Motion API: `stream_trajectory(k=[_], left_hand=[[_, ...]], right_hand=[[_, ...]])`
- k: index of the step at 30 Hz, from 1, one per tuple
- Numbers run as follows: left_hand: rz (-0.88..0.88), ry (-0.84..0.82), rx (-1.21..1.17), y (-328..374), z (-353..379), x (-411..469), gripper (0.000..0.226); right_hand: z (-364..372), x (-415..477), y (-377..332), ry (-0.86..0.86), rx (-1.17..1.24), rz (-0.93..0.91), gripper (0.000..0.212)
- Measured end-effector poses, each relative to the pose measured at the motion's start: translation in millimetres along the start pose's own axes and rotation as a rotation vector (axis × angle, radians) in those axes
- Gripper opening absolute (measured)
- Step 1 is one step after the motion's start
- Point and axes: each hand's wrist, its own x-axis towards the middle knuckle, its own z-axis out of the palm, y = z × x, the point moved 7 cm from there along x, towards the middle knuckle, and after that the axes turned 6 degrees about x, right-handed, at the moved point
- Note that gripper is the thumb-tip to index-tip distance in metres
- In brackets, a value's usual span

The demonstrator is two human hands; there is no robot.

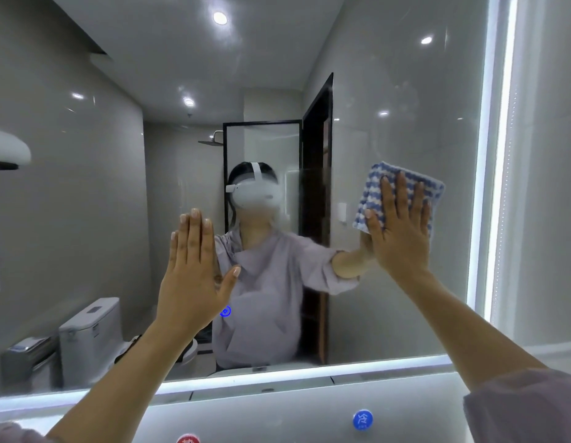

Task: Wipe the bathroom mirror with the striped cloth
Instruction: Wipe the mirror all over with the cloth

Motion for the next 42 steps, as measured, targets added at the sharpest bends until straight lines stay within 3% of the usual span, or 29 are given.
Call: stream_trajectory(k=[8,15,21,25,32,39,42], left_hand=[[0.013,0.020,0.001,0.0,3.0,-0.3,0.088],[0.013,0.056,0.032,-2.1,6.9,-0.7,0.088],[-0.003,0.042,0.052,-3.8,10.5,-1.4,0.088],[-0.015,0.027,0.063,-4.1,12.0,-1.1,0.089],[-0.004,0.029,0.072,-2.0,6.0,-1.5,0.088],[0.001,0.039,0.079,-0.3,2.9,-0.9,0.088],[0.001,0.025,0.084,-0.5,3.3,-0.6,0.088]], right_hand=[[-1.0,12.0,-23.3,0.034,0.063,0.127,0.071],[-6.8,51.9,-67.9,0.058,0.006,0.064,0.069],[1.1,47.8,-153.7,0.097,0.048,-0.168,0.064],[21.6,25.9,-195.5,0.024,0.017,-0.385,0.067],[6.6,37.2,-154.6,0.018,-0.080,-0.513,0.067],[-10.2,61.4,-75.4,0.061,-0.102,-0.356,0.066],[-17.4,72.5,-38.0,0.059,-0.082,-0.169,0.070]])
